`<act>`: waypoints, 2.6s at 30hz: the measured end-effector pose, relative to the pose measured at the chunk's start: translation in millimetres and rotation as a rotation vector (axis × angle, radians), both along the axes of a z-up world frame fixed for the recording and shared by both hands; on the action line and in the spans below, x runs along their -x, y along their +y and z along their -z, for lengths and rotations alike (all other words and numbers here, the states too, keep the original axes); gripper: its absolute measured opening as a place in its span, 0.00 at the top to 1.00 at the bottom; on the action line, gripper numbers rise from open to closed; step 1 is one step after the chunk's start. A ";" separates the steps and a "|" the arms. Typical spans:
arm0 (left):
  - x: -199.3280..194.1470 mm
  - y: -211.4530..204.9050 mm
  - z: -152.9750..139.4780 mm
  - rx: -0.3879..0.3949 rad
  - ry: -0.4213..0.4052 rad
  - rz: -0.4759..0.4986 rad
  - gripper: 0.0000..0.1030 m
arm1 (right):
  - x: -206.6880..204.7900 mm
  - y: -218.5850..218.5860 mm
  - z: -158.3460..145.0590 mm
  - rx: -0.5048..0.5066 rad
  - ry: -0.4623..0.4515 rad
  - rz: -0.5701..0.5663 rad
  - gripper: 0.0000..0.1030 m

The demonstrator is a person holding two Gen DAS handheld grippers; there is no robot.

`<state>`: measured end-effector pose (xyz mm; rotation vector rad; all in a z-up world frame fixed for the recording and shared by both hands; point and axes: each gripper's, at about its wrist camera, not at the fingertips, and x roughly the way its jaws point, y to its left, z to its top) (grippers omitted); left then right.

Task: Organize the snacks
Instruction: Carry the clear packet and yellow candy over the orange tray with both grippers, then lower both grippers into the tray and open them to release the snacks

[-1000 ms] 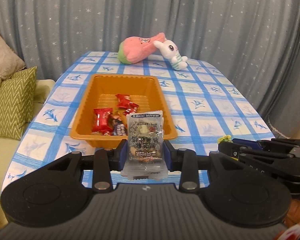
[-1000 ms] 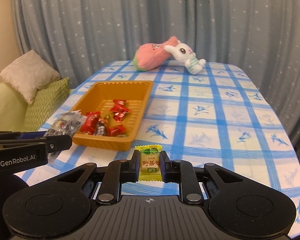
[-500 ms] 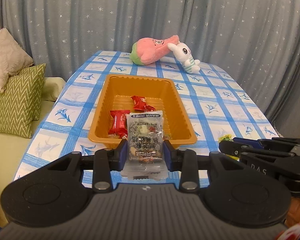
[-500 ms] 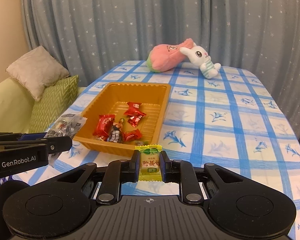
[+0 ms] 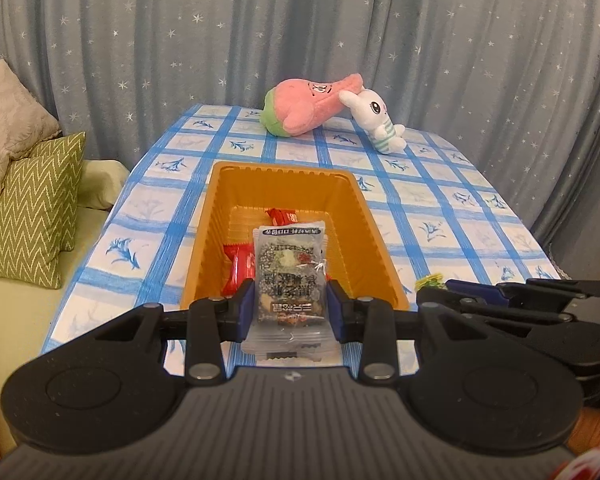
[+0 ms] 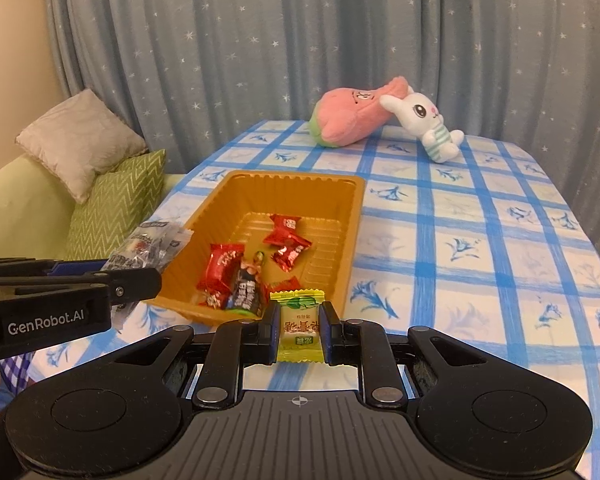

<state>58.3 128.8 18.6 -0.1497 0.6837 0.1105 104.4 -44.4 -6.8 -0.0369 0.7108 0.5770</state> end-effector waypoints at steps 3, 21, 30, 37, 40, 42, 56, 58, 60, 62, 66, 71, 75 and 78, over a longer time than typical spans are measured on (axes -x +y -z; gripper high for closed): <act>-11.9 6.1 -1.9 -0.005 0.003 -0.001 0.67 | -10.2 6.2 0.6 -0.002 0.003 -0.008 0.80; -92.2 49.4 -1.4 -0.017 0.032 -0.005 0.67 | -87.3 45.2 2.6 -0.024 0.015 -0.036 0.80; -129.8 62.0 16.8 -0.007 0.069 0.009 0.67 | -123.4 61.1 13.5 -0.026 0.028 -0.044 0.80; -151.6 64.9 33.1 -0.008 0.098 0.022 0.67 | -144.8 67.0 28.6 -0.015 0.050 -0.044 0.80; -159.3 64.7 38.5 -0.011 0.106 0.027 0.67 | -153.3 66.2 34.6 -0.015 0.057 -0.037 0.80; -163.3 65.2 41.9 -0.011 0.112 0.029 0.67 | -157.8 65.1 37.8 -0.016 0.062 -0.032 0.80; -188.9 60.7 54.2 -0.003 0.120 0.051 0.63 | -179.5 59.7 48.9 -0.023 0.081 -0.010 0.80; -189.9 61.8 55.4 0.017 0.115 0.054 0.48 | -179.8 59.8 49.0 -0.024 0.082 -0.010 0.80; -189.7 61.2 55.3 0.000 0.115 0.053 0.48 | -179.5 59.9 49.1 -0.023 0.082 -0.010 0.80; -187.8 61.3 54.8 -0.016 0.115 0.053 0.48 | -179.2 60.2 49.6 -0.023 0.084 -0.011 0.80; -182.9 63.7 53.7 -0.034 0.116 0.049 0.48 | -177.2 60.2 49.7 -0.021 0.085 -0.011 0.80; -177.2 67.9 51.9 -0.039 0.116 0.044 0.48 | -173.8 61.7 48.1 -0.019 0.083 -0.016 0.80; -173.3 70.5 49.6 -0.044 0.115 0.039 0.48 | -170.6 63.3 45.0 -0.022 0.079 -0.020 0.80; -169.5 73.3 47.0 -0.046 0.112 0.035 0.48 | -169.3 64.4 41.8 -0.025 0.075 -0.023 0.80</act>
